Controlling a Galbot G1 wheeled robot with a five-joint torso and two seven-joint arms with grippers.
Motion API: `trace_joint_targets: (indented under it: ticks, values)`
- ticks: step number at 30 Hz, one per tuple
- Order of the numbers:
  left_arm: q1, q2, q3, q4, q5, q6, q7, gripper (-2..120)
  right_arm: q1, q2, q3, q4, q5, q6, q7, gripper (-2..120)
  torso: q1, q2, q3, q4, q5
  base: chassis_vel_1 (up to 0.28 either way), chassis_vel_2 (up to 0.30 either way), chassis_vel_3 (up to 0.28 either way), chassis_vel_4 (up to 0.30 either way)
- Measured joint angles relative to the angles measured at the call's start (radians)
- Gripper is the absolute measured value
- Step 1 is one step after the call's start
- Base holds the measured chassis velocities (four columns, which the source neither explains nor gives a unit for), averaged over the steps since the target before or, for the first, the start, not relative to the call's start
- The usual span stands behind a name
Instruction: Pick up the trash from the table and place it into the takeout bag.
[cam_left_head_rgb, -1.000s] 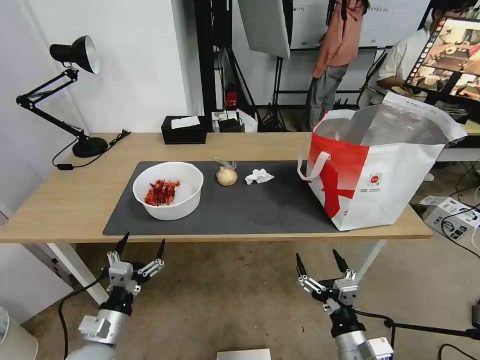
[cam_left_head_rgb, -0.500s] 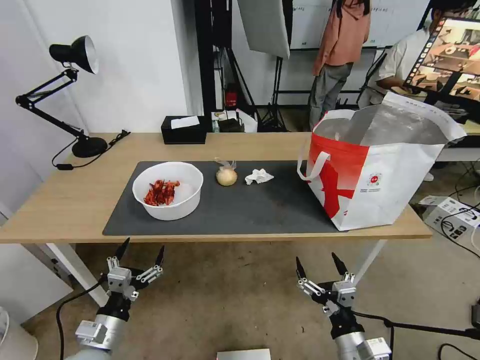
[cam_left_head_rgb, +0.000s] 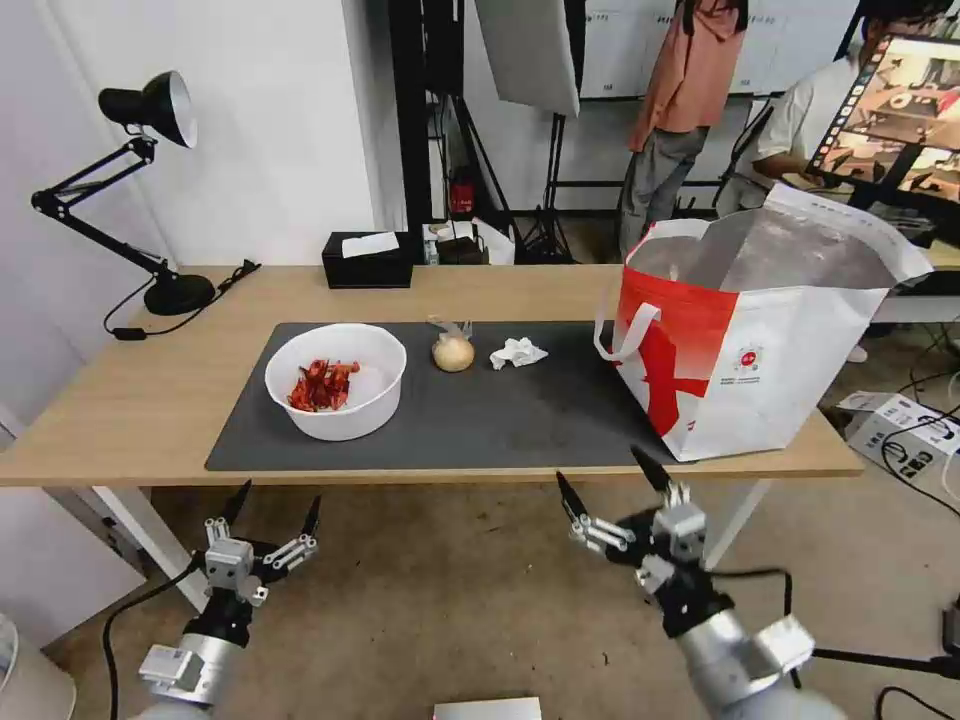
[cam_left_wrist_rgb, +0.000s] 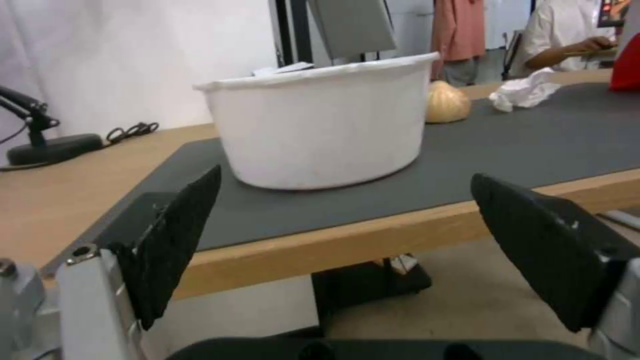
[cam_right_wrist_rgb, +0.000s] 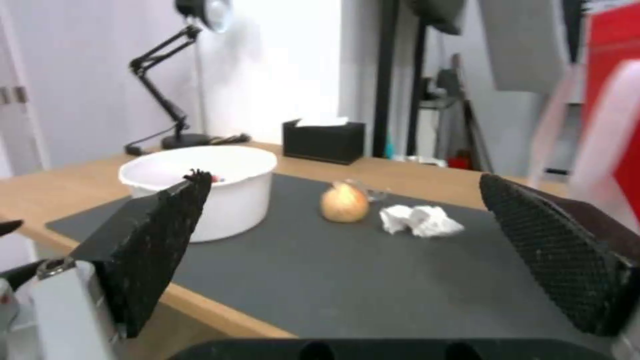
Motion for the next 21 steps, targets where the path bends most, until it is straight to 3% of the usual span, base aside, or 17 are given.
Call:
trace_joint_targets:
  ticks: [5,10,13,18,21]
  values:
    - [-0.01,-0.017,0.007,-0.007,0.009,0.01,0.003,100,0.185,-0.051,-0.086,-0.07,0.061,-0.043,0.009,100,0.0,0.0,0.0,0.0001,0.0002,0.0,0.0,0.0,0.0]
    - [-0.016,-0.02,0.006,-0.003,0.008,0.018,0.002,100,0.341,-0.055,-0.188,-0.152,0.094,-0.068,0.038,100,0.0,0.0,0.0,0.0,0.0001,0.0,0.0,0.0,0.0]
    - [-0.025,-0.02,0.002,0.004,0.0,0.023,0.0,100,0.503,-0.035,-0.299,-0.257,0.121,-0.077,0.074,100,0.0,0.0,0.0,0.0001,0.0001,0.0,0.0,0.0,0.0]
    - [-0.035,-0.02,0.0,0.012,-0.016,0.026,-0.001,100,0.644,0.007,-0.414,-0.363,0.152,-0.089,0.114,100,0.0,0.0,0.0,0.0001,0.0001,0.0,0.0,0.0,0.0]
    - [-0.036,-0.02,-0.001,0.019,-0.02,0.036,-0.002,100,0.757,0.052,-0.508,-0.441,0.16,-0.157,0.207,100,0.0,0.0,0.0,0.0001,0.0,0.0,0.0,0.0,0.0]
